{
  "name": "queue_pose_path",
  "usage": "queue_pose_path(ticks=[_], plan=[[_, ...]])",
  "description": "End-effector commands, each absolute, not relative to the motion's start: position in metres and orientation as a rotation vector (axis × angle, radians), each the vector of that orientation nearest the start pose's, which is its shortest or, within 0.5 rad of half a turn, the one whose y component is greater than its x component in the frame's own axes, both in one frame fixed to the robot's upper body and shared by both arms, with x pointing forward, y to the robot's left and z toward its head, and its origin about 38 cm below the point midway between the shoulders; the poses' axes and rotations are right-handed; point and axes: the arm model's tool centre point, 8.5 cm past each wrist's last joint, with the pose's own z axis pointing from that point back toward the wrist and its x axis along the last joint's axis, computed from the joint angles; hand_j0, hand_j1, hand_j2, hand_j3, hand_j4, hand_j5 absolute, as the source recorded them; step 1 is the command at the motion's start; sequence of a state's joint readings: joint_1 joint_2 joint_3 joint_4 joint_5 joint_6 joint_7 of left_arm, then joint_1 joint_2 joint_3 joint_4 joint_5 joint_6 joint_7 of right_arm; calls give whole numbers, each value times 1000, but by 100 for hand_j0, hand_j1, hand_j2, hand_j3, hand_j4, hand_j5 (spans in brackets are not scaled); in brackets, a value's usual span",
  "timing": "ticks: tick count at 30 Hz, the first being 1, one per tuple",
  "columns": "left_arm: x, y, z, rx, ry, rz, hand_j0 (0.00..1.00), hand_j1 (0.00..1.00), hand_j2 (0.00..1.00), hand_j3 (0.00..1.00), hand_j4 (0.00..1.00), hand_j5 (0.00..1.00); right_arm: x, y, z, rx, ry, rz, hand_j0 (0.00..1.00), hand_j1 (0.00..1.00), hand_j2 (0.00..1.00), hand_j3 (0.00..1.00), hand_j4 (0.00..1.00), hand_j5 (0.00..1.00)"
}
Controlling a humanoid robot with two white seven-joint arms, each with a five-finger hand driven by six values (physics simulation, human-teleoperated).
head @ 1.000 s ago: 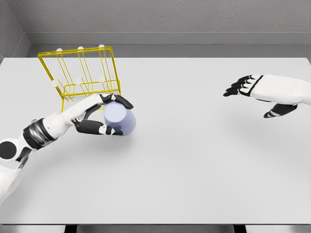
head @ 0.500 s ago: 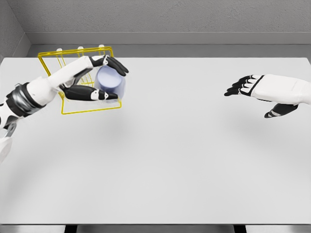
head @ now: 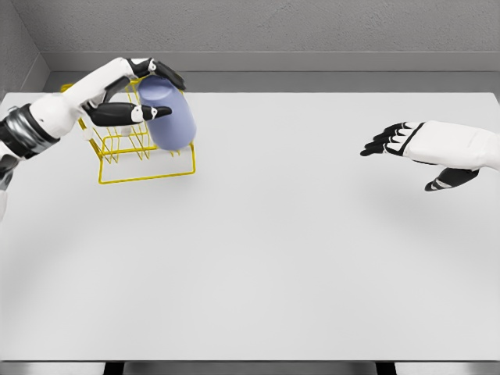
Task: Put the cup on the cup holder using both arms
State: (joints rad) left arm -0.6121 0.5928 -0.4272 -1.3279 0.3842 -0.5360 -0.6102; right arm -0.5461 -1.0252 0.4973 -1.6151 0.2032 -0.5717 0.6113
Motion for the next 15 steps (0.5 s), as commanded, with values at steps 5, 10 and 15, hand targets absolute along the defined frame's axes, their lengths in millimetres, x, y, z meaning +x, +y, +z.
queue_pose_path(ticks=[5,10,15], plan=[[463,283,247,-239,-1960,-1200,59,59,59,59,59,59,396,-345,263,-385,-1378,2076,100,100,100,100,100,100],[466,285,243,-205,-1924,-1223,90,90,90,90,90,90,396,-345,262,-382,-1379,2076,100,100,100,100,100,100],[468,285,246,-201,-1928,-1220,100,100,100,100,100,100,396,-345,262,-382,-1379,2076,100,100,100,100,100,100]])
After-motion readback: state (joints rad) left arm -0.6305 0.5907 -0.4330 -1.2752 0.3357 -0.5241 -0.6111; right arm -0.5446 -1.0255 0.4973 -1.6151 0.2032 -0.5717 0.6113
